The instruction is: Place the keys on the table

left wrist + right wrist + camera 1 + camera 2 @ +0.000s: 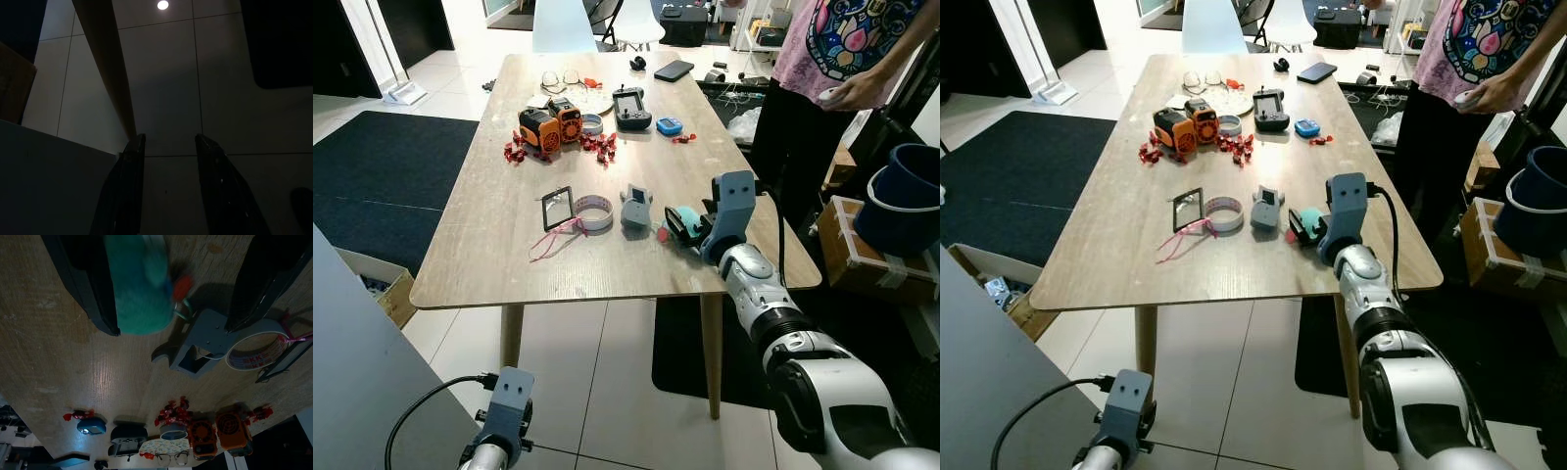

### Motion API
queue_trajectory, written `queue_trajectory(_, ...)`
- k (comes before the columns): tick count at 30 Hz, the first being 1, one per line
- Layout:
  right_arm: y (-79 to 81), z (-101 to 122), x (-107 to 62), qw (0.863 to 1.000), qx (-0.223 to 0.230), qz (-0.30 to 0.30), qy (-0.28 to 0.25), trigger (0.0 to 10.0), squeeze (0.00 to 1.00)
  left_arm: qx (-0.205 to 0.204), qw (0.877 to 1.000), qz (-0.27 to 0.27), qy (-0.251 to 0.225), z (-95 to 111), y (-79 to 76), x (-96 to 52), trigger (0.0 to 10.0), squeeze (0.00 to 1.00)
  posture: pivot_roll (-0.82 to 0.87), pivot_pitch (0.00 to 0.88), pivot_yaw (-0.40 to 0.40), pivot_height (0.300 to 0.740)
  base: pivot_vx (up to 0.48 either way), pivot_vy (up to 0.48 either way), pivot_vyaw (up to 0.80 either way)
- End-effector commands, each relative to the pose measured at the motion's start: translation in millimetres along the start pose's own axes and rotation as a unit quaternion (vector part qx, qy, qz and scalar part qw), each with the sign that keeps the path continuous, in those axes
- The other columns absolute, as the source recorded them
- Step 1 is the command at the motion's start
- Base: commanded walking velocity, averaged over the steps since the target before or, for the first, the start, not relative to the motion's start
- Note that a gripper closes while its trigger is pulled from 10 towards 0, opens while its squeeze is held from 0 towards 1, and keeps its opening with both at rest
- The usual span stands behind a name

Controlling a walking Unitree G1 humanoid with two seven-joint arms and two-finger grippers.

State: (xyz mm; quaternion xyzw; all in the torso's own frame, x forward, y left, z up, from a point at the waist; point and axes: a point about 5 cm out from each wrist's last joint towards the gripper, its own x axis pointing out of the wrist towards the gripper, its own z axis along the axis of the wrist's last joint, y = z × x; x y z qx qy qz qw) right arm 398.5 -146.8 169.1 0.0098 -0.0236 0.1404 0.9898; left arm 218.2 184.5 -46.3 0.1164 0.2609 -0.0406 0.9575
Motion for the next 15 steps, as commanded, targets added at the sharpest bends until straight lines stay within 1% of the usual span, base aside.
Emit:
queue_trajectory(1, 0.7, 0, 0.3, 1.0, -0.003, 0.0, -0.001, 10.0, 0.0, -0.009, 1.0, 0.0, 0.016, -8, -1.4, -3.2, 10.0, 0.0, 0.02, 0.083, 0.006, 0.74, 0.0, 0.0, 0.0)
queue_trajectory(4, -0.3, 1, 0.0, 1.0, -0.004, -0.004, -0.006, 10.0, 0.0, -0.008, 1.0, 0.0, 0.017, -8, -0.7, -3.5, 10.0, 0.0, 0.03, 0.083, 0.006, 0.74, 0.0, 0.0, 0.0)
queue_trajectory(5, -3.1, 4, -0.5, 1.0, 0.005, -0.012, -0.017, 10.0, 0.0, -0.008, 1.0, 0.001, 0.018, -9, -0.2, -3.7, 10.0, 0.0, 0.03, 0.085, 0.005, 0.74, 0.0, 0.0, 0.0)
queue_trajectory(6, -3.1, 4, -0.5, 1.0, 0.005, -0.012, -0.017, 10.0, 0.0, -0.008, 1.0, 0.001, 0.018, -9, -0.2, -3.7, 10.0, 0.0, 0.03, 0.085, 0.005, 0.74, 0.0, 0.0, 0.0)
queue_trajectory(8, -12.7, 11, -2.8, 0.998, 0.023, -0.038, -0.05, 10.0, 0.0, -0.008, 1.0, 0.002, 0.019, -10, 0.7, -4.3, 10.0, 0.0, 0.03, 0.085, 0.003, 0.74, 0.0, 0.0, 0.0)
queue_trajectory(11, -34.7, 22, -11.8, 0.989, 0.049, -0.095, -0.105, 10.0, 0.0, -0.01, 1.0, 0.001, 0.015, -11, 0.7, -5.7, 10.0, 0.0, 0.03, 0.085, 0.0, 0.74, 0.0, 0.0, 0.0)
queue_trajectory(12, -34.7, 22, -11.8, 0.989, 0.049, -0.095, -0.105, 10.0, 0.0, -0.01, 1.0, 0.001, 0.015, -11, 0.7, -5.7, 10.0, 0.0, 0.03, 0.085, 0.0, 0.74, 0.0, 0.0, 0.0)
queue_trajectory(13, -52.3, 23, -21.2, 0.98, 0.052, -0.143, -0.126, 10.0, 0.0, -0.012, 1.0, 0.001, 0.013, -12, 1.0, -6.5, 10.0, 0.0, 0.03, 0.085, -0.001, 0.74, 0.0, 0.0, 0.0)
queue_trajectory(14, -84.0, 22, -42.2, 0.959, 0.058, -0.232, -0.15, 10.0, 0.0, -0.013, 1.0, 0.001, 0.013, -13, 1.9, -8.0, 10.0, 0.0, 0.03, 0.085, -0.001, 0.74, 0.0, 0.0, 0.0)
queue_trajectory(15, -84.0, 22, -42.2, 0.959, 0.058, -0.232, -0.15, 10.0, 0.0, -0.013, 1.0, 0.001, 0.013, -13, 1.9, -8.0, 10.0, 0.0, 0.03, 0.085, -0.001, 0.74, 0.0, 0.0, 0.0)
